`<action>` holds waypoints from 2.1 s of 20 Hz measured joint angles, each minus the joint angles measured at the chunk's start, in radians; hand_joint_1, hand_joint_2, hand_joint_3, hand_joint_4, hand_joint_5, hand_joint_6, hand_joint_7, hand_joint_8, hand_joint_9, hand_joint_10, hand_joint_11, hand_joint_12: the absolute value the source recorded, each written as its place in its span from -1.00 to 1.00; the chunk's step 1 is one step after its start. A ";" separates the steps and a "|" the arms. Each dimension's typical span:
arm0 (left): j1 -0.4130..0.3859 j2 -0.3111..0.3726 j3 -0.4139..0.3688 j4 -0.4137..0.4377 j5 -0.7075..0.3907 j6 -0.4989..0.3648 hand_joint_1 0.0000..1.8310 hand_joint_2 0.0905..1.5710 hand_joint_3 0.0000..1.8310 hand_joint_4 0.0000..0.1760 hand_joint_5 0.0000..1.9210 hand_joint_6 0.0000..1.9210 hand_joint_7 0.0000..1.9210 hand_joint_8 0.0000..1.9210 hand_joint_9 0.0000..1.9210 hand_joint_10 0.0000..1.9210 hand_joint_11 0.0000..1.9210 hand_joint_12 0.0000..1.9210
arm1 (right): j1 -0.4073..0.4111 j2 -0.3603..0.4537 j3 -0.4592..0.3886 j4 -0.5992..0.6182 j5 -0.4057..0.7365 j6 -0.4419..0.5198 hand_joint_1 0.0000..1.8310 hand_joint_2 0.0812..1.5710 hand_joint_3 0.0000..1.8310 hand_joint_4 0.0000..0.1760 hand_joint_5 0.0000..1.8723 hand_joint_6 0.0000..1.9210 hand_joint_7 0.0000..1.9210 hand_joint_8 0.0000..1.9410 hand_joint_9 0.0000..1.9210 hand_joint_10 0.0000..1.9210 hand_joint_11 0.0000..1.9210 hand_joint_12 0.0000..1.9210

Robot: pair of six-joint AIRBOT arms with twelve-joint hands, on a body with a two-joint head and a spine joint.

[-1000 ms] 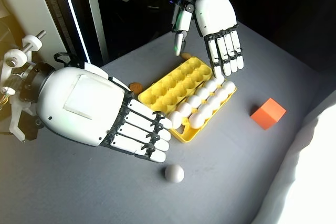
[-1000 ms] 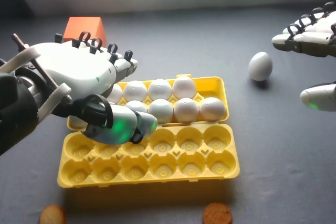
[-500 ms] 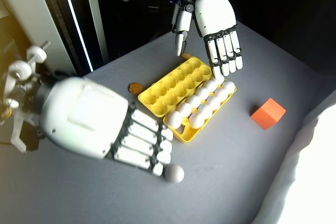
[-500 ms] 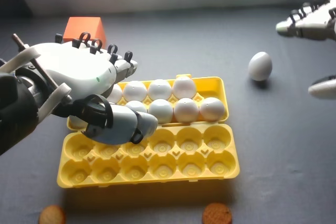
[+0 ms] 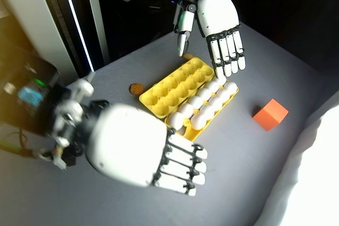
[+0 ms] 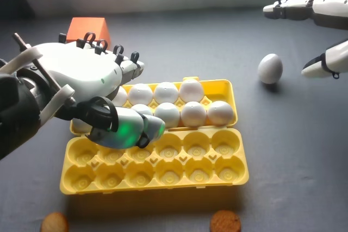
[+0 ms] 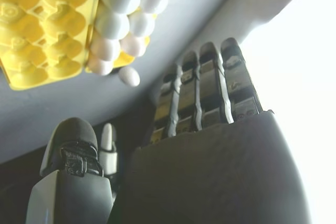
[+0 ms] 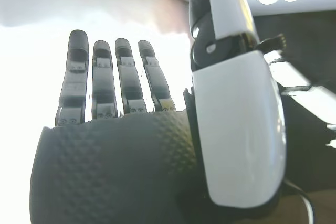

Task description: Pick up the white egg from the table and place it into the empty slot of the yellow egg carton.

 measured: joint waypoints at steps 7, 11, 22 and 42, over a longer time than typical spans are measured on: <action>-0.005 -0.019 0.012 0.001 0.003 0.001 -1.00 0.49 -0.99 -1.00 -0.93 -1.00 -0.90 -1.00 -0.92 -1.00 -0.98 -0.97 | -0.029 -0.103 0.117 0.014 0.005 0.022 0.39 0.24 -1.00 -1.00 -0.86 -0.99 -0.84 -0.99 -0.85 -0.97 -1.00 0.01; -0.005 -0.019 0.012 -0.002 0.004 0.001 -1.00 0.50 -0.99 -1.00 -0.90 -0.99 -0.88 -0.99 -0.91 -0.99 -0.97 -0.97 | -0.054 -0.159 0.171 0.014 0.000 0.045 0.39 0.28 -1.00 -1.00 -0.87 -1.00 -0.83 -0.99 -0.81 -0.96 -1.00 -0.01; -0.012 -0.019 0.019 -0.017 0.016 0.029 -1.00 0.51 -1.00 -1.00 -0.89 -0.99 -0.86 -0.99 -0.90 -0.99 -0.96 -0.95 | -0.110 -0.244 0.252 0.015 0.037 0.069 0.36 0.30 -1.00 -1.00 -0.84 -0.98 -0.83 -0.98 -0.82 -0.96 -1.00 0.07; -0.016 -0.019 0.026 -0.019 0.023 0.029 -1.00 0.54 -1.00 -1.00 -0.81 -1.00 -0.79 -1.00 -0.83 -1.00 -1.00 -0.74 | -0.142 -0.298 0.290 0.016 0.058 0.135 0.39 0.27 -0.99 -1.00 -0.82 -1.00 -0.78 -1.00 -0.71 -0.98 -0.99 0.13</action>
